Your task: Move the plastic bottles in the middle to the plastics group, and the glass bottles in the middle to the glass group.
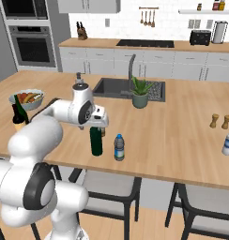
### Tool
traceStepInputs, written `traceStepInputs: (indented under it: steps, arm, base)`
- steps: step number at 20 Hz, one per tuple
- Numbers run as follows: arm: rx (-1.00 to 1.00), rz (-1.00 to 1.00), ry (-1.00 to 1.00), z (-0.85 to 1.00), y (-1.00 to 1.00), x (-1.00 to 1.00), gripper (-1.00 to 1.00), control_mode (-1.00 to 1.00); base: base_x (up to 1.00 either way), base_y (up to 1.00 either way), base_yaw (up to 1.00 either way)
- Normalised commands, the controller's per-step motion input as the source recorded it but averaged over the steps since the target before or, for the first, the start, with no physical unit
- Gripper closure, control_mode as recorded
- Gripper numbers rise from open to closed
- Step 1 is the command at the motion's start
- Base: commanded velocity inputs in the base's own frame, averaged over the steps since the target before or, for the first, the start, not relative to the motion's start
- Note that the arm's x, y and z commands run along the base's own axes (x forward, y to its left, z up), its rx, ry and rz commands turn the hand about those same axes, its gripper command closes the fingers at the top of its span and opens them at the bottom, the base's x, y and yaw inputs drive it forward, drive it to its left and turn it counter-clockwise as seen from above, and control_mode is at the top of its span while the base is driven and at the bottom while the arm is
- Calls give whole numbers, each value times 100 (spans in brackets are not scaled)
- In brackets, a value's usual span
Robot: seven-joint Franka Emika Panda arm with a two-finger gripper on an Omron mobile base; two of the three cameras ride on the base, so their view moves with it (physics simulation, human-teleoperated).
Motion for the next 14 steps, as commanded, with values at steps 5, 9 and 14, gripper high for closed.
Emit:
traceStepInputs:
  steps: [5,9,14]
  arm:
    - [0,0,0,0,-22,15,-100,-100]
    - [0,0,4,-2,-1,20,-100,-100]
    - [0,0,1,-19,0,21,-100,-100]
  base:
    - [0,0,0]
    - [0,0,0]
    - [0,0,0]
